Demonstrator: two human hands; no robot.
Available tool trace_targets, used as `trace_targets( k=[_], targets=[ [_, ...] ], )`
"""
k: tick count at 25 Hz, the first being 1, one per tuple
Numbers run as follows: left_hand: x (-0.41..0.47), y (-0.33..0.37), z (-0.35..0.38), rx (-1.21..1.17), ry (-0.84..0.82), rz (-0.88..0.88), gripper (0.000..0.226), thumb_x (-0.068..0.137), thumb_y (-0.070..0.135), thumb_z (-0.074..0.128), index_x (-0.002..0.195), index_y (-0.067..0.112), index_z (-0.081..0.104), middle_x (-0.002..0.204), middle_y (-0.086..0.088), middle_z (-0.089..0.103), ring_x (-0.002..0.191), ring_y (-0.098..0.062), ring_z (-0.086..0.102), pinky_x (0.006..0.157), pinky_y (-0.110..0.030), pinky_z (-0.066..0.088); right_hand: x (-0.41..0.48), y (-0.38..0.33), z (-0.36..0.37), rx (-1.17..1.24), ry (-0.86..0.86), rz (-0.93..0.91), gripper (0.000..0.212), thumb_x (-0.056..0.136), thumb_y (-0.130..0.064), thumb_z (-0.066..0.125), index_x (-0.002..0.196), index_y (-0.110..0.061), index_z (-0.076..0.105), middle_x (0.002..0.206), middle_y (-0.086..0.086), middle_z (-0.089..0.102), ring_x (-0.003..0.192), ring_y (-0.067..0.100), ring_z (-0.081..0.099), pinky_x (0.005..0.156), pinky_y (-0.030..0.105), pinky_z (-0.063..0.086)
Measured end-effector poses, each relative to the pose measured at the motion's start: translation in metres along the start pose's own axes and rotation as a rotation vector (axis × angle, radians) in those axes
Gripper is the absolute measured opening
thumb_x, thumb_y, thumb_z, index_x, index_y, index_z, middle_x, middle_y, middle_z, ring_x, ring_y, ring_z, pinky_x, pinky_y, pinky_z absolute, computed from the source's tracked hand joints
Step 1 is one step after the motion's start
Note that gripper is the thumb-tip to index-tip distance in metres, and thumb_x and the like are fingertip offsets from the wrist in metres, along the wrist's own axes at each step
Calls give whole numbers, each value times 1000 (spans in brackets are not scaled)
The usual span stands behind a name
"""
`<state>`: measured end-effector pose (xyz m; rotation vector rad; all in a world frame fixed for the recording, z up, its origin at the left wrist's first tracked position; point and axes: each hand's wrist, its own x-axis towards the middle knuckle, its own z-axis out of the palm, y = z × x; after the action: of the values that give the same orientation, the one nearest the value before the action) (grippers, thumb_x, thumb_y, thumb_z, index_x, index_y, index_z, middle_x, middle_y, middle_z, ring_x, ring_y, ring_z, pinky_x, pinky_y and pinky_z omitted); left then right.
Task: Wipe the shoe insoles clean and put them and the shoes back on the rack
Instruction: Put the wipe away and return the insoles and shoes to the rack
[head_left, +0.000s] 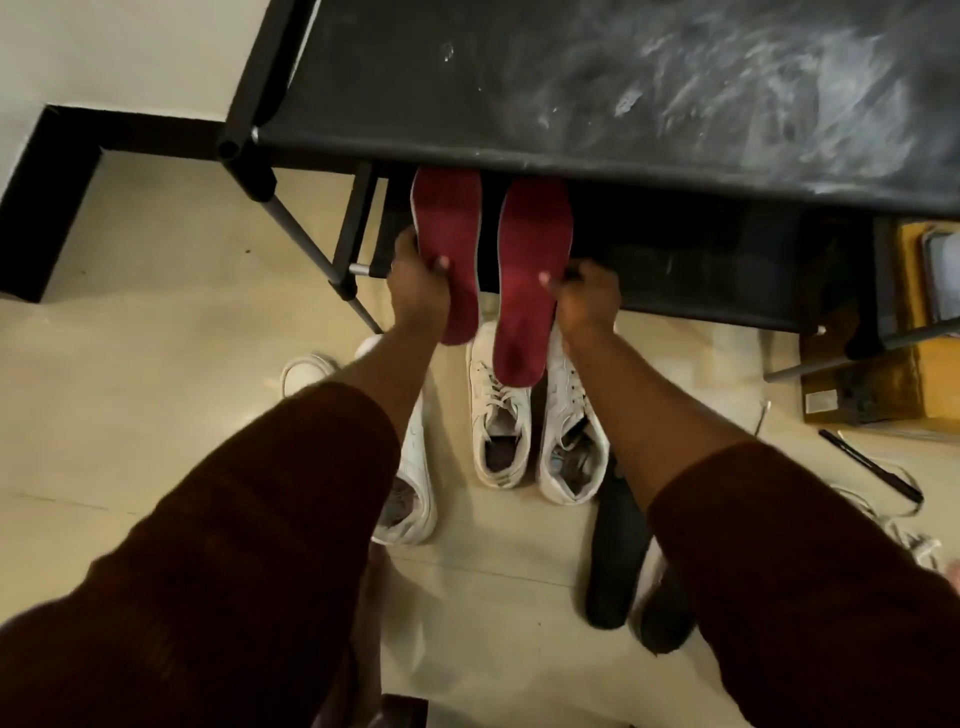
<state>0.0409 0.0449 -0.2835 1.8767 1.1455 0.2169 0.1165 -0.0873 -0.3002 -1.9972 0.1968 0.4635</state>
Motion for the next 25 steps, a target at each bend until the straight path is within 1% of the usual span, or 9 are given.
trace_targets(
  k=[3, 6, 10, 14, 16, 18, 20, 22, 25],
  targets=[
    [26, 4, 1, 105, 17, -15, 37, 94, 14, 49, 130, 12, 48, 125, -7, 59, 116, -22, 54, 84, -20, 34, 43, -24, 17, -108, -14, -13, 31, 80, -21, 70, 107, -6, 65, 110, 12, 67, 100, 22, 62, 88, 29, 50],
    [28, 6, 3, 158, 70, -43, 32, 94, 17, 49, 126, 13, 51, 122, -7, 60, 113, -23, 56, 80, -23, 36, 75, -39, 28, -214, -16, -11, 40, 82, -26, 68, 115, -5, 58, 121, 10, 60, 113, 23, 56, 96, 32, 46],
    [39, 29, 10, 209, 112, -42, 30, 96, 21, 44, 124, 15, 51, 123, -6, 59, 113, -26, 56, 90, -36, 43, 94, -39, 29, -120, -43, -30, 33, 86, -17, 62, 115, -2, 57, 121, 10, 59, 104, 19, 58, 87, 25, 48],
    [54, 40, 20, 230, 39, 12, 27, 96, 20, 46, 122, 14, 52, 123, -6, 58, 114, -25, 55, 93, -36, 42, 95, -42, 30, -184, -49, 25, 42, 85, -28, 65, 119, -5, 55, 123, 8, 58, 115, 23, 55, 94, 29, 46],
    [59, 35, 23, 271, 10, 20, 26, 96, 19, 46, 121, 14, 53, 124, -6, 57, 114, -24, 55, 91, -34, 42, 94, -43, 32, -139, -32, 43, 43, 81, -23, 70, 117, -3, 55, 121, 11, 60, 114, 24, 56, 95, 33, 47],
    [61, 35, 23, 328, 8, 38, 28, 97, 18, 46, 123, 12, 52, 127, -8, 55, 116, -24, 53, 92, -33, 41, 90, -44, 29, -177, -18, 53, 48, 82, -25, 70, 120, -3, 52, 124, 12, 57, 116, 24, 54, 95, 31, 47],
    [60, 39, 25, 393, 26, 35, 35, 98, 21, 45, 131, 10, 45, 135, -12, 47, 124, -26, 47, 99, -35, 39, 81, -48, 23, -228, 11, 44, 46, 85, -27, 66, 121, -4, 51, 125, 11, 56, 117, 23, 54, 91, 26, 46],
    [50, 40, 27, 401, 80, 4, 38, 99, 24, 41, 135, 12, 42, 140, -13, 41, 127, -28, 42, 102, -37, 37, 62, -49, 13, -263, 63, 6, 35, 89, -26, 60, 117, -5, 55, 122, 10, 59, 113, 22, 56, 82, 20, 44],
    [9, 32, 36, 317, 250, 167, 37, 92, 10, 43, 128, 6, 51, 131, -15, 50, 116, -30, 49, 95, -36, 42, 23, -30, -9, -285, 168, -111, 25, 92, -20, 55, 112, -7, 62, 113, 11, 65, 104, 22, 61, 67, 13, 36]
  ],
)
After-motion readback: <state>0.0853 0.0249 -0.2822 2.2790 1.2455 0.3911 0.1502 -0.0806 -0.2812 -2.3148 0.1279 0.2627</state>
